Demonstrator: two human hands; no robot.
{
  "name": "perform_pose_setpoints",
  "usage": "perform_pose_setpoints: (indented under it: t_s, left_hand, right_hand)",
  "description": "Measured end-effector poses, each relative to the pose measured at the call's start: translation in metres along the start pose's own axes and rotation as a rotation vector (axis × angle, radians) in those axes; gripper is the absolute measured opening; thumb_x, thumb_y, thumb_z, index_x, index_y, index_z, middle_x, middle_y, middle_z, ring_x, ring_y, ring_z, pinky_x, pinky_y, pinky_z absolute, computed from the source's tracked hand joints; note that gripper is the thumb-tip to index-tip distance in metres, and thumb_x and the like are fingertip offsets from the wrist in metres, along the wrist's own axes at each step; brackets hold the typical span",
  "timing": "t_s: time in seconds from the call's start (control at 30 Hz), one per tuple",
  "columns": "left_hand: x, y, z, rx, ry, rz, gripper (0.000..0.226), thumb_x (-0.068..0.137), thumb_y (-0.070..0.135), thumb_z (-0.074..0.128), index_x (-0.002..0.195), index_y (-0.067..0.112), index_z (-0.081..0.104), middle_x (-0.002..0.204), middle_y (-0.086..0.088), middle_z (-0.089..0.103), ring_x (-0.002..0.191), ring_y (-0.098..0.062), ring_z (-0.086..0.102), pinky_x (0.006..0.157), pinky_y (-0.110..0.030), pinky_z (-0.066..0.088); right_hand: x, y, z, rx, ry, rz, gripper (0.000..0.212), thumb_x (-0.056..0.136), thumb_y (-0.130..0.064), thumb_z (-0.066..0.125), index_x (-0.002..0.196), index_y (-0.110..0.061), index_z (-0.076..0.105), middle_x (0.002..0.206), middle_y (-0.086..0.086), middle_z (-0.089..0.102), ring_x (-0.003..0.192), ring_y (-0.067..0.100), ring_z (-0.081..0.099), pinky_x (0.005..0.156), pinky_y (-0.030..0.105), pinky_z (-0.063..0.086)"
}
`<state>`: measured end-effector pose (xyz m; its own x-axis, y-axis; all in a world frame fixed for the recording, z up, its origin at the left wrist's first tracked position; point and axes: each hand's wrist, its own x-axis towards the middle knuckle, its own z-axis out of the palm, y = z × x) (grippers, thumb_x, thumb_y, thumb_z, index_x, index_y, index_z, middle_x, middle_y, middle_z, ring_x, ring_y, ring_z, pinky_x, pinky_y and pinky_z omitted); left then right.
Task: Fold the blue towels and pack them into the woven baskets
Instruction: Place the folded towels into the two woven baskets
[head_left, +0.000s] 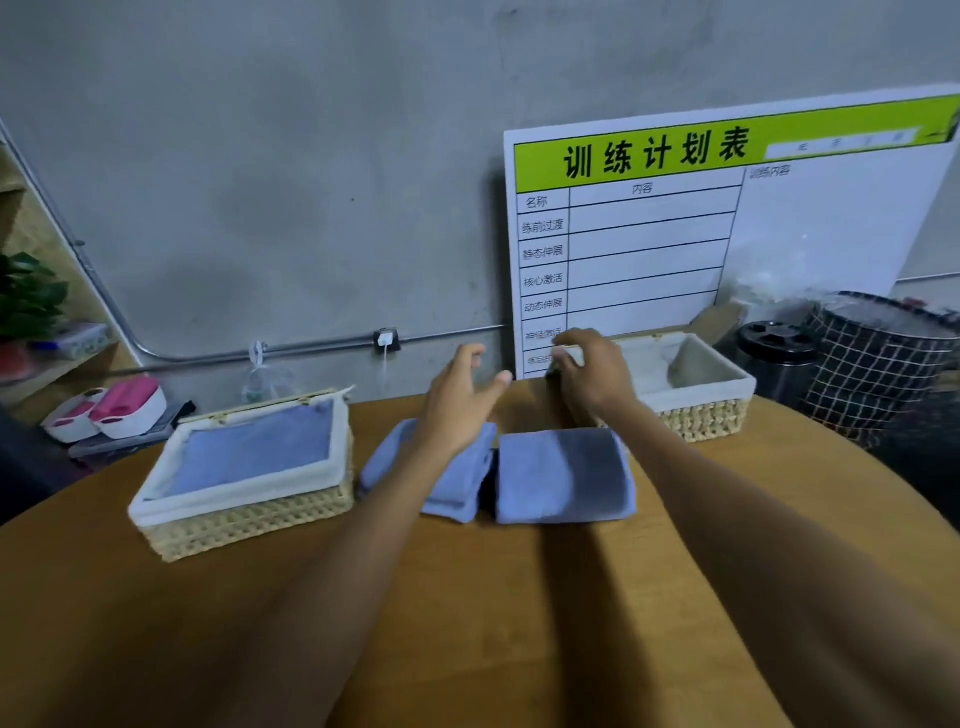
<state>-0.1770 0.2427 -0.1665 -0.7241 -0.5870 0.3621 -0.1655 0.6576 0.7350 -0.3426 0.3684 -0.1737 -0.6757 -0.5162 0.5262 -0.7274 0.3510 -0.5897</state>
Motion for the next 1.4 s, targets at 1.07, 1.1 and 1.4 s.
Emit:
perform_pose_setpoints:
  t_s: [1.07, 1.1, 1.4]
  left_hand:
    - [-0.006, 0.061, -0.005, -0.369, -0.02, 0.206, 0.112, 0.063, 0.048, 0.089, 0.155, 0.031, 0.028, 0.155, 0.012, 0.041, 0.142, -0.008, 0.04, 0.116, -0.043, 0.039]
    - [-0.018, 0.059, -0.025, -0.356, 0.007, 0.218, 0.112, 0.064, 0.048, 0.089, 0.155, 0.032, 0.028, 0.156, 0.013, 0.04, 0.142, -0.007, 0.04, 0.116, -0.046, 0.039]
    - [-0.153, 0.026, -0.171, -0.27, 0.108, 0.168, 0.111, 0.066, 0.035, 0.091, 0.153, 0.048, 0.024, 0.151, 0.028, 0.039, 0.137, 0.0, 0.043, 0.11, -0.039, 0.046]
  right_hand:
    - [-0.023, -0.029, -0.134, 0.392, 0.488, 0.115, 0.026, 0.093, -0.038, 0.061, 0.107, -0.019, 0.074, 0.107, -0.007, 0.067, 0.109, 0.012, 0.058, 0.098, 0.039, 0.047]
    - [-0.029, -0.045, -0.13, 0.409, 0.495, 0.097, 0.024, 0.093, -0.038, 0.061, 0.106, -0.021, 0.073, 0.105, -0.009, 0.064, 0.109, 0.013, 0.057, 0.099, 0.041, 0.046]
    - [-0.133, -0.18, -0.071, 0.58, 0.429, 0.002, 0.019, 0.095, -0.037, 0.064, 0.112, -0.029, 0.068, 0.116, -0.015, 0.063, 0.116, 0.005, 0.052, 0.102, 0.038, 0.043]
